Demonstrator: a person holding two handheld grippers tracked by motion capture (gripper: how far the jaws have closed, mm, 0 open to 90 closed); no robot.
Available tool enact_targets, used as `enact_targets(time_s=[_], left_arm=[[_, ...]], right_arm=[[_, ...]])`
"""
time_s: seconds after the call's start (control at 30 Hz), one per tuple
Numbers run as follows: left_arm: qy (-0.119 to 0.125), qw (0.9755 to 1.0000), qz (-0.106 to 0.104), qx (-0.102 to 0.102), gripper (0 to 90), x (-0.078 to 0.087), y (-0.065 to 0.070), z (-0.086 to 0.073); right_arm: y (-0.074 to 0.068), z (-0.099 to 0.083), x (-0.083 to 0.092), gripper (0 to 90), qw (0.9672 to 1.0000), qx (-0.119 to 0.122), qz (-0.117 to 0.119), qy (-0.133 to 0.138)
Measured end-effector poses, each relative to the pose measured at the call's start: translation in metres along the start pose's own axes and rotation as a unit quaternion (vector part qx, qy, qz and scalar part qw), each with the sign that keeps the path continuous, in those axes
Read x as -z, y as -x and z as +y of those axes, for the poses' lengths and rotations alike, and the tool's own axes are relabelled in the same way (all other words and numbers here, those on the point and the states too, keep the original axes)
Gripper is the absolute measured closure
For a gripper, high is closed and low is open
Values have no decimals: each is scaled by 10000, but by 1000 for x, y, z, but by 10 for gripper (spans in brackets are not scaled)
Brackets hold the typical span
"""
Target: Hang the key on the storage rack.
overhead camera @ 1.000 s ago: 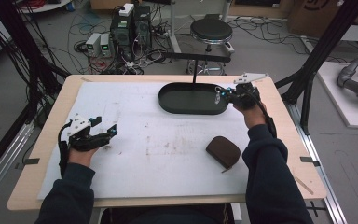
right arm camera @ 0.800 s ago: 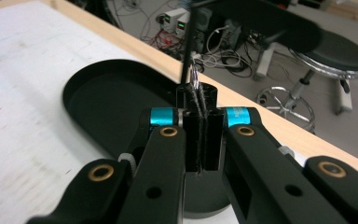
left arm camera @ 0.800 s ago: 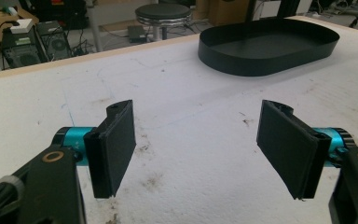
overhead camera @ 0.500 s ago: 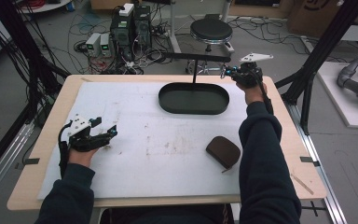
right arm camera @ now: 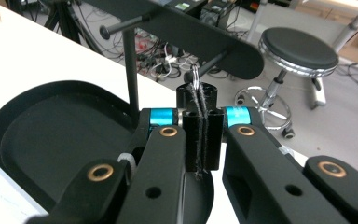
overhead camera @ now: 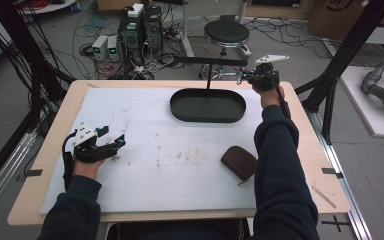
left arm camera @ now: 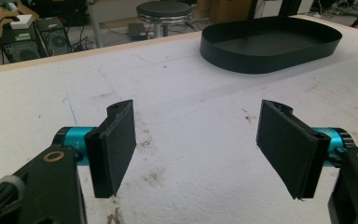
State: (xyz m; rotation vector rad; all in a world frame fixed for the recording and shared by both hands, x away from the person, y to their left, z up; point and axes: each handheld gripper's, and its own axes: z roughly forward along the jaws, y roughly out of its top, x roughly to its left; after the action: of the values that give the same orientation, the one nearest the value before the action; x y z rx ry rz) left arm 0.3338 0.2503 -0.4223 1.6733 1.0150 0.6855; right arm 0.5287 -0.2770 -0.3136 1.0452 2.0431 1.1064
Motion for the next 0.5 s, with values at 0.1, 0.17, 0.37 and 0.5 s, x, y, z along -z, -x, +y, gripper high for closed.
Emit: enact_targets(time_s=[0.1,0.17,0.37,0.5], left_arm=[[17,10000,14,15,283,0,0,0],[3,10000,0,9,283,0,0,0],[-10,10000,7,9,285,-1,0,0],[-10,10000,7,14,286,-1,0,-1]], right_arm=[[2,0,-2,900,9998,-114,-24,157],[4,-1,-3,900,9997,-166,-20,179],[6,-3,-6,886,9990,-314,-35,307],[7,-5,-10,831,9985,-409,-235,272]])
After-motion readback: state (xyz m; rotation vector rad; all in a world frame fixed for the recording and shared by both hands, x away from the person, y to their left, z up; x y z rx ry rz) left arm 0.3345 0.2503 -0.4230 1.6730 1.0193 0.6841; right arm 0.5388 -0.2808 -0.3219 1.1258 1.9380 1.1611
